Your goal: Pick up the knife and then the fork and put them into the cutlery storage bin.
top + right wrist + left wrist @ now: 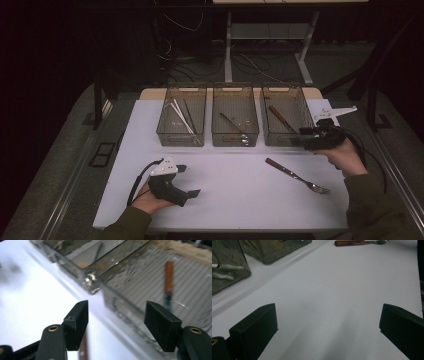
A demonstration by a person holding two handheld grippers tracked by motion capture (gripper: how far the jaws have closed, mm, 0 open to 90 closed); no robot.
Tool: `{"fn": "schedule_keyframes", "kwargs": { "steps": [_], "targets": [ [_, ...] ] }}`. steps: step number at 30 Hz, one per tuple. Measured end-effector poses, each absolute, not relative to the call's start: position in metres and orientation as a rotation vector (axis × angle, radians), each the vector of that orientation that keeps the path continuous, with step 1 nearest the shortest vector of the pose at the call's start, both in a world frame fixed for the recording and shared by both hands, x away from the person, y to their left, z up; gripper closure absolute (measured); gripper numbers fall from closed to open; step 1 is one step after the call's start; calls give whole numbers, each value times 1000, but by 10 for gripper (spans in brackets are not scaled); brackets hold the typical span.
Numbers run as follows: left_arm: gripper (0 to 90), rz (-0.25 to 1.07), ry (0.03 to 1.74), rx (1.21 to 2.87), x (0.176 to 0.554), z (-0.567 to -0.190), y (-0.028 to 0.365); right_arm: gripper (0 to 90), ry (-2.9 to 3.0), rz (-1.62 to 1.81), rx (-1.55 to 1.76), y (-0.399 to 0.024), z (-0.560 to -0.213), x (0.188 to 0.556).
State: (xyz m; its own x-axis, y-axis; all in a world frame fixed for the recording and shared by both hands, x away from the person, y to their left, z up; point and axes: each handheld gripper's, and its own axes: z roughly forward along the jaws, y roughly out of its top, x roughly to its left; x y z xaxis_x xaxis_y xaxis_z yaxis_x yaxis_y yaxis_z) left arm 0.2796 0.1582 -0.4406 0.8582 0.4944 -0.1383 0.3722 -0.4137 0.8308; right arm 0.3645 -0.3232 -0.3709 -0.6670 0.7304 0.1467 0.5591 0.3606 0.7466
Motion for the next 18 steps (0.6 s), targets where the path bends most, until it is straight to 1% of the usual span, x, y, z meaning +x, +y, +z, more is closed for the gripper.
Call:
{"fn": "schedule_keyframes", "kwargs": {
  "steps": [5, 10, 14, 18],
  "targets": [
    [2, 158, 629, 2047, 279, -440, 158, 368, 2439, 1229, 1144, -322, -382, 350],
    [2, 159, 630, 2049, 279, -440, 158, 385, 2490, 1206, 1116, -318, -393, 339],
    [2, 160, 632, 2050, 278, -440, 158, 382, 2546, 1182, 1079, -315, -401, 330],
    [1, 160, 630, 2050, 278, -440, 158, 452, 2580, 1155, 1068, -314, -409, 324]
  ]
}}
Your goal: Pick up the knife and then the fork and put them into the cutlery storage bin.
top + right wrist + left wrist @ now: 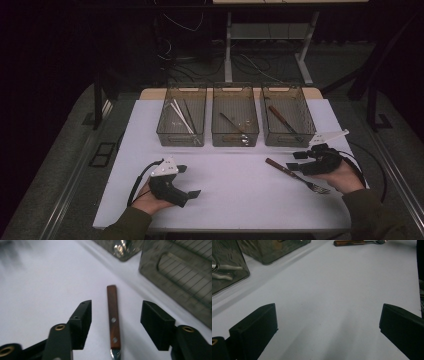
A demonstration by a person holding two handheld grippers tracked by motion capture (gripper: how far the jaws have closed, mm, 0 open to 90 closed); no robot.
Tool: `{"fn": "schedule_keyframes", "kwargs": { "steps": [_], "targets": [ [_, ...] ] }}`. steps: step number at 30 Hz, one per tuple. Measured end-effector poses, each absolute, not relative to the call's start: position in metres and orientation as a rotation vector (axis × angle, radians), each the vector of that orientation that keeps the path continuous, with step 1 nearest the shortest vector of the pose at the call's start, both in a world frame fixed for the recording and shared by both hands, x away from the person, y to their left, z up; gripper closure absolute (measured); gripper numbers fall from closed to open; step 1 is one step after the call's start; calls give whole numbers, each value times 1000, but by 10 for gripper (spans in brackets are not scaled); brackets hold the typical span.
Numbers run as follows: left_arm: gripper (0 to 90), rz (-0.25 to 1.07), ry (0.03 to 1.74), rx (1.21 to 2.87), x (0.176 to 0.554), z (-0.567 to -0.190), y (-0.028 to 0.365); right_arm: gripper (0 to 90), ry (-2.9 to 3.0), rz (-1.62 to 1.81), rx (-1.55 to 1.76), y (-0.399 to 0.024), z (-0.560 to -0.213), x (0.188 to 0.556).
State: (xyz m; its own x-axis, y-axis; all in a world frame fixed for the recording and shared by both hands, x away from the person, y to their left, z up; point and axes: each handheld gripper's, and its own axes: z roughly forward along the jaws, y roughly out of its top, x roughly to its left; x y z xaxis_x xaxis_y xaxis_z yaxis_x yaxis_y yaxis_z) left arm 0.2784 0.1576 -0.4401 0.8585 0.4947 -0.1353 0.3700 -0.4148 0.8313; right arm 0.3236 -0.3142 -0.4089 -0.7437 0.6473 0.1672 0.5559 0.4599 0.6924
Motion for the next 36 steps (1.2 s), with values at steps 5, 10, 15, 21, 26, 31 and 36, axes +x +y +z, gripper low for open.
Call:
{"fn": "schedule_keyframes", "kwargs": {
  "steps": [5, 10, 15, 21, 26, 31, 36],
  "targets": [
    [1, 159, 631, 2048, 278, -440, 158, 523, 2620, 1077, 1048, -313, -418, 321],
    [1, 158, 631, 2049, 278, -440, 158, 619, 2673, 1008, 1034, -312, -426, 322],
    [2, 158, 631, 2047, 278, -440, 158, 682, 2697, 950, 1013, -310, -430, 323],
    [1, 157, 630, 2050, 278, -440, 158, 718, 2728, 905, 989, -308, -433, 323],
    [1, 155, 633, 2050, 278, -440, 157, 754, 2750, 872, 979, -306, -435, 325],
    [1, 154, 634, 2051, 279, -440, 157, 757, 2765, 831, 960, -304, -435, 325],
    [2, 154, 632, 2054, 279, -441, 157, 756, 2802, 754, 944, -298, -432, 329]
  ]
}}
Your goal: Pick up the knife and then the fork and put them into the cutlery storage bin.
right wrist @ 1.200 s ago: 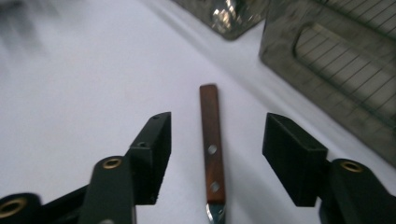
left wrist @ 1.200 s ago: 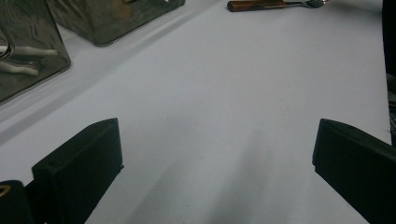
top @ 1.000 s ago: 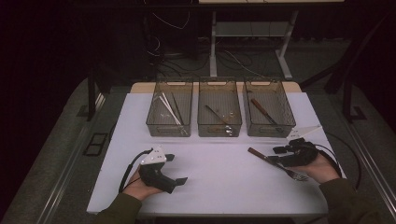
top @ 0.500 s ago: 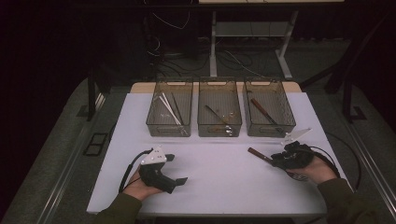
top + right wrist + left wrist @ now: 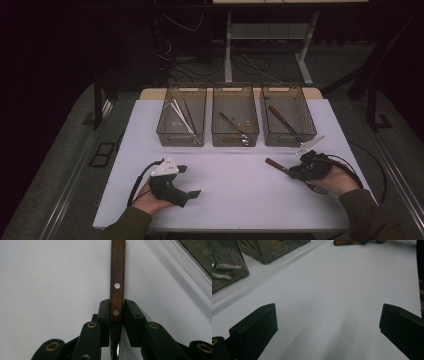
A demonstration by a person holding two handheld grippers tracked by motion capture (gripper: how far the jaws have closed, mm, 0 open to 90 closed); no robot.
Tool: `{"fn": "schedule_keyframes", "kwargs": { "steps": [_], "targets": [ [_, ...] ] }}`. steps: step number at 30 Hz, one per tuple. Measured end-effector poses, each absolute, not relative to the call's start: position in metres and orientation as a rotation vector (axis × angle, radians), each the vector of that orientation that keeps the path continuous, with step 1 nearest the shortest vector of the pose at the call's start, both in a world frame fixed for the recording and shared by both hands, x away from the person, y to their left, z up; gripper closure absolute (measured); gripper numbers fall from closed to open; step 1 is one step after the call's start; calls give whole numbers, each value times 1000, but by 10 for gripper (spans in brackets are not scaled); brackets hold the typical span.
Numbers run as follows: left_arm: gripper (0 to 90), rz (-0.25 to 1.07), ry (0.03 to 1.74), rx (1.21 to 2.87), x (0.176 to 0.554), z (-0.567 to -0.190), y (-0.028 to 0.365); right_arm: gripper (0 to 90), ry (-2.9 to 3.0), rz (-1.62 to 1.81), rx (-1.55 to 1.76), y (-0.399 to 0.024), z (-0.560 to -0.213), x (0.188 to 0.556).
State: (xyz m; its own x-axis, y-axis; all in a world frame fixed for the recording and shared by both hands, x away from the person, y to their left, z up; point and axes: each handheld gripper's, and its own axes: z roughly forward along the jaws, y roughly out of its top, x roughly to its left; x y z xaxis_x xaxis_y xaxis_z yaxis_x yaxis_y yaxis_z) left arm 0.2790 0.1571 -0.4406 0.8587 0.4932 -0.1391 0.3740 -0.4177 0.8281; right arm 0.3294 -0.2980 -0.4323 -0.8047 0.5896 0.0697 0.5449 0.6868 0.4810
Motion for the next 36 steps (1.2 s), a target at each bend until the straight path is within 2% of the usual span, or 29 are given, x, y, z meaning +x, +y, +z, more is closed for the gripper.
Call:
{"fn": "schedule_keyframes", "kwargs": {
  "steps": [21, 26, 36],
  "targets": [
    [2, 152, 627, 2054, 279, -441, 156, 765, 3009, 172, 904, -254, -420, 361],
    [2, 152, 627, 2053, 279, -441, 156, 769, 2996, 206, 901, -256, -418, 360],
    [3, 152, 627, 2054, 279, -441, 156, 772, 2868, 541, 995, -277, -398, 361]
  ]
}}
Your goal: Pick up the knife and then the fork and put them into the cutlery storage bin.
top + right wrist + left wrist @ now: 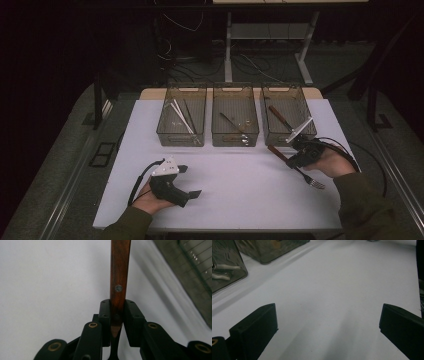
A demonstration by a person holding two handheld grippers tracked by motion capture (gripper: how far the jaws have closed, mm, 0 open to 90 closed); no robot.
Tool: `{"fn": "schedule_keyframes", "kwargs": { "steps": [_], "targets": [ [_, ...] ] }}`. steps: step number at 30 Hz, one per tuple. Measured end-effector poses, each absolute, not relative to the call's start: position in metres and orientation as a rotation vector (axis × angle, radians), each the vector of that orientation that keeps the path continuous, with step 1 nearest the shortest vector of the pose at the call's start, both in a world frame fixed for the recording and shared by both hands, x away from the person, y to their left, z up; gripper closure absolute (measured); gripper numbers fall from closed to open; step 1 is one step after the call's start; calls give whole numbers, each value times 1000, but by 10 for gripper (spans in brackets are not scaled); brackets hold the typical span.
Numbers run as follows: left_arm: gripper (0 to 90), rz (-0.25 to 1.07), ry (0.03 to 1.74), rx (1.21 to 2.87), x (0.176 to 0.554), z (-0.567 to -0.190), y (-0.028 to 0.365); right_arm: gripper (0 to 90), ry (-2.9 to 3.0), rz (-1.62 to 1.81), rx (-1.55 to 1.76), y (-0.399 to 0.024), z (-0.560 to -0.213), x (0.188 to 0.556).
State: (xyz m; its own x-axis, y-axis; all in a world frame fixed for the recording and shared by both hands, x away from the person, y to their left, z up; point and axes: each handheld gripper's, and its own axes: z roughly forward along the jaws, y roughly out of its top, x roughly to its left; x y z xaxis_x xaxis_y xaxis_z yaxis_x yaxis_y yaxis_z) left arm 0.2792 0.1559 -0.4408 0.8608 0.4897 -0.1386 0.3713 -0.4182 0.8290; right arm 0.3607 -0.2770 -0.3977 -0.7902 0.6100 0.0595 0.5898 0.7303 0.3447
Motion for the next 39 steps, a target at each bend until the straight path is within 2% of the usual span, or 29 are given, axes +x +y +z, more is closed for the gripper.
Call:
{"fn": "schedule_keyframes", "kwargs": {
  "steps": [25, 39],
  "targets": [
    [2, 154, 625, 2054, 278, -440, 156, 771, 2433, 1177, 1169, -325, -364, 357],
    [2, 151, 631, 2052, 279, -441, 156, 771, 2187, 1358, 1198, -336, -343, 367]
  ]
}}
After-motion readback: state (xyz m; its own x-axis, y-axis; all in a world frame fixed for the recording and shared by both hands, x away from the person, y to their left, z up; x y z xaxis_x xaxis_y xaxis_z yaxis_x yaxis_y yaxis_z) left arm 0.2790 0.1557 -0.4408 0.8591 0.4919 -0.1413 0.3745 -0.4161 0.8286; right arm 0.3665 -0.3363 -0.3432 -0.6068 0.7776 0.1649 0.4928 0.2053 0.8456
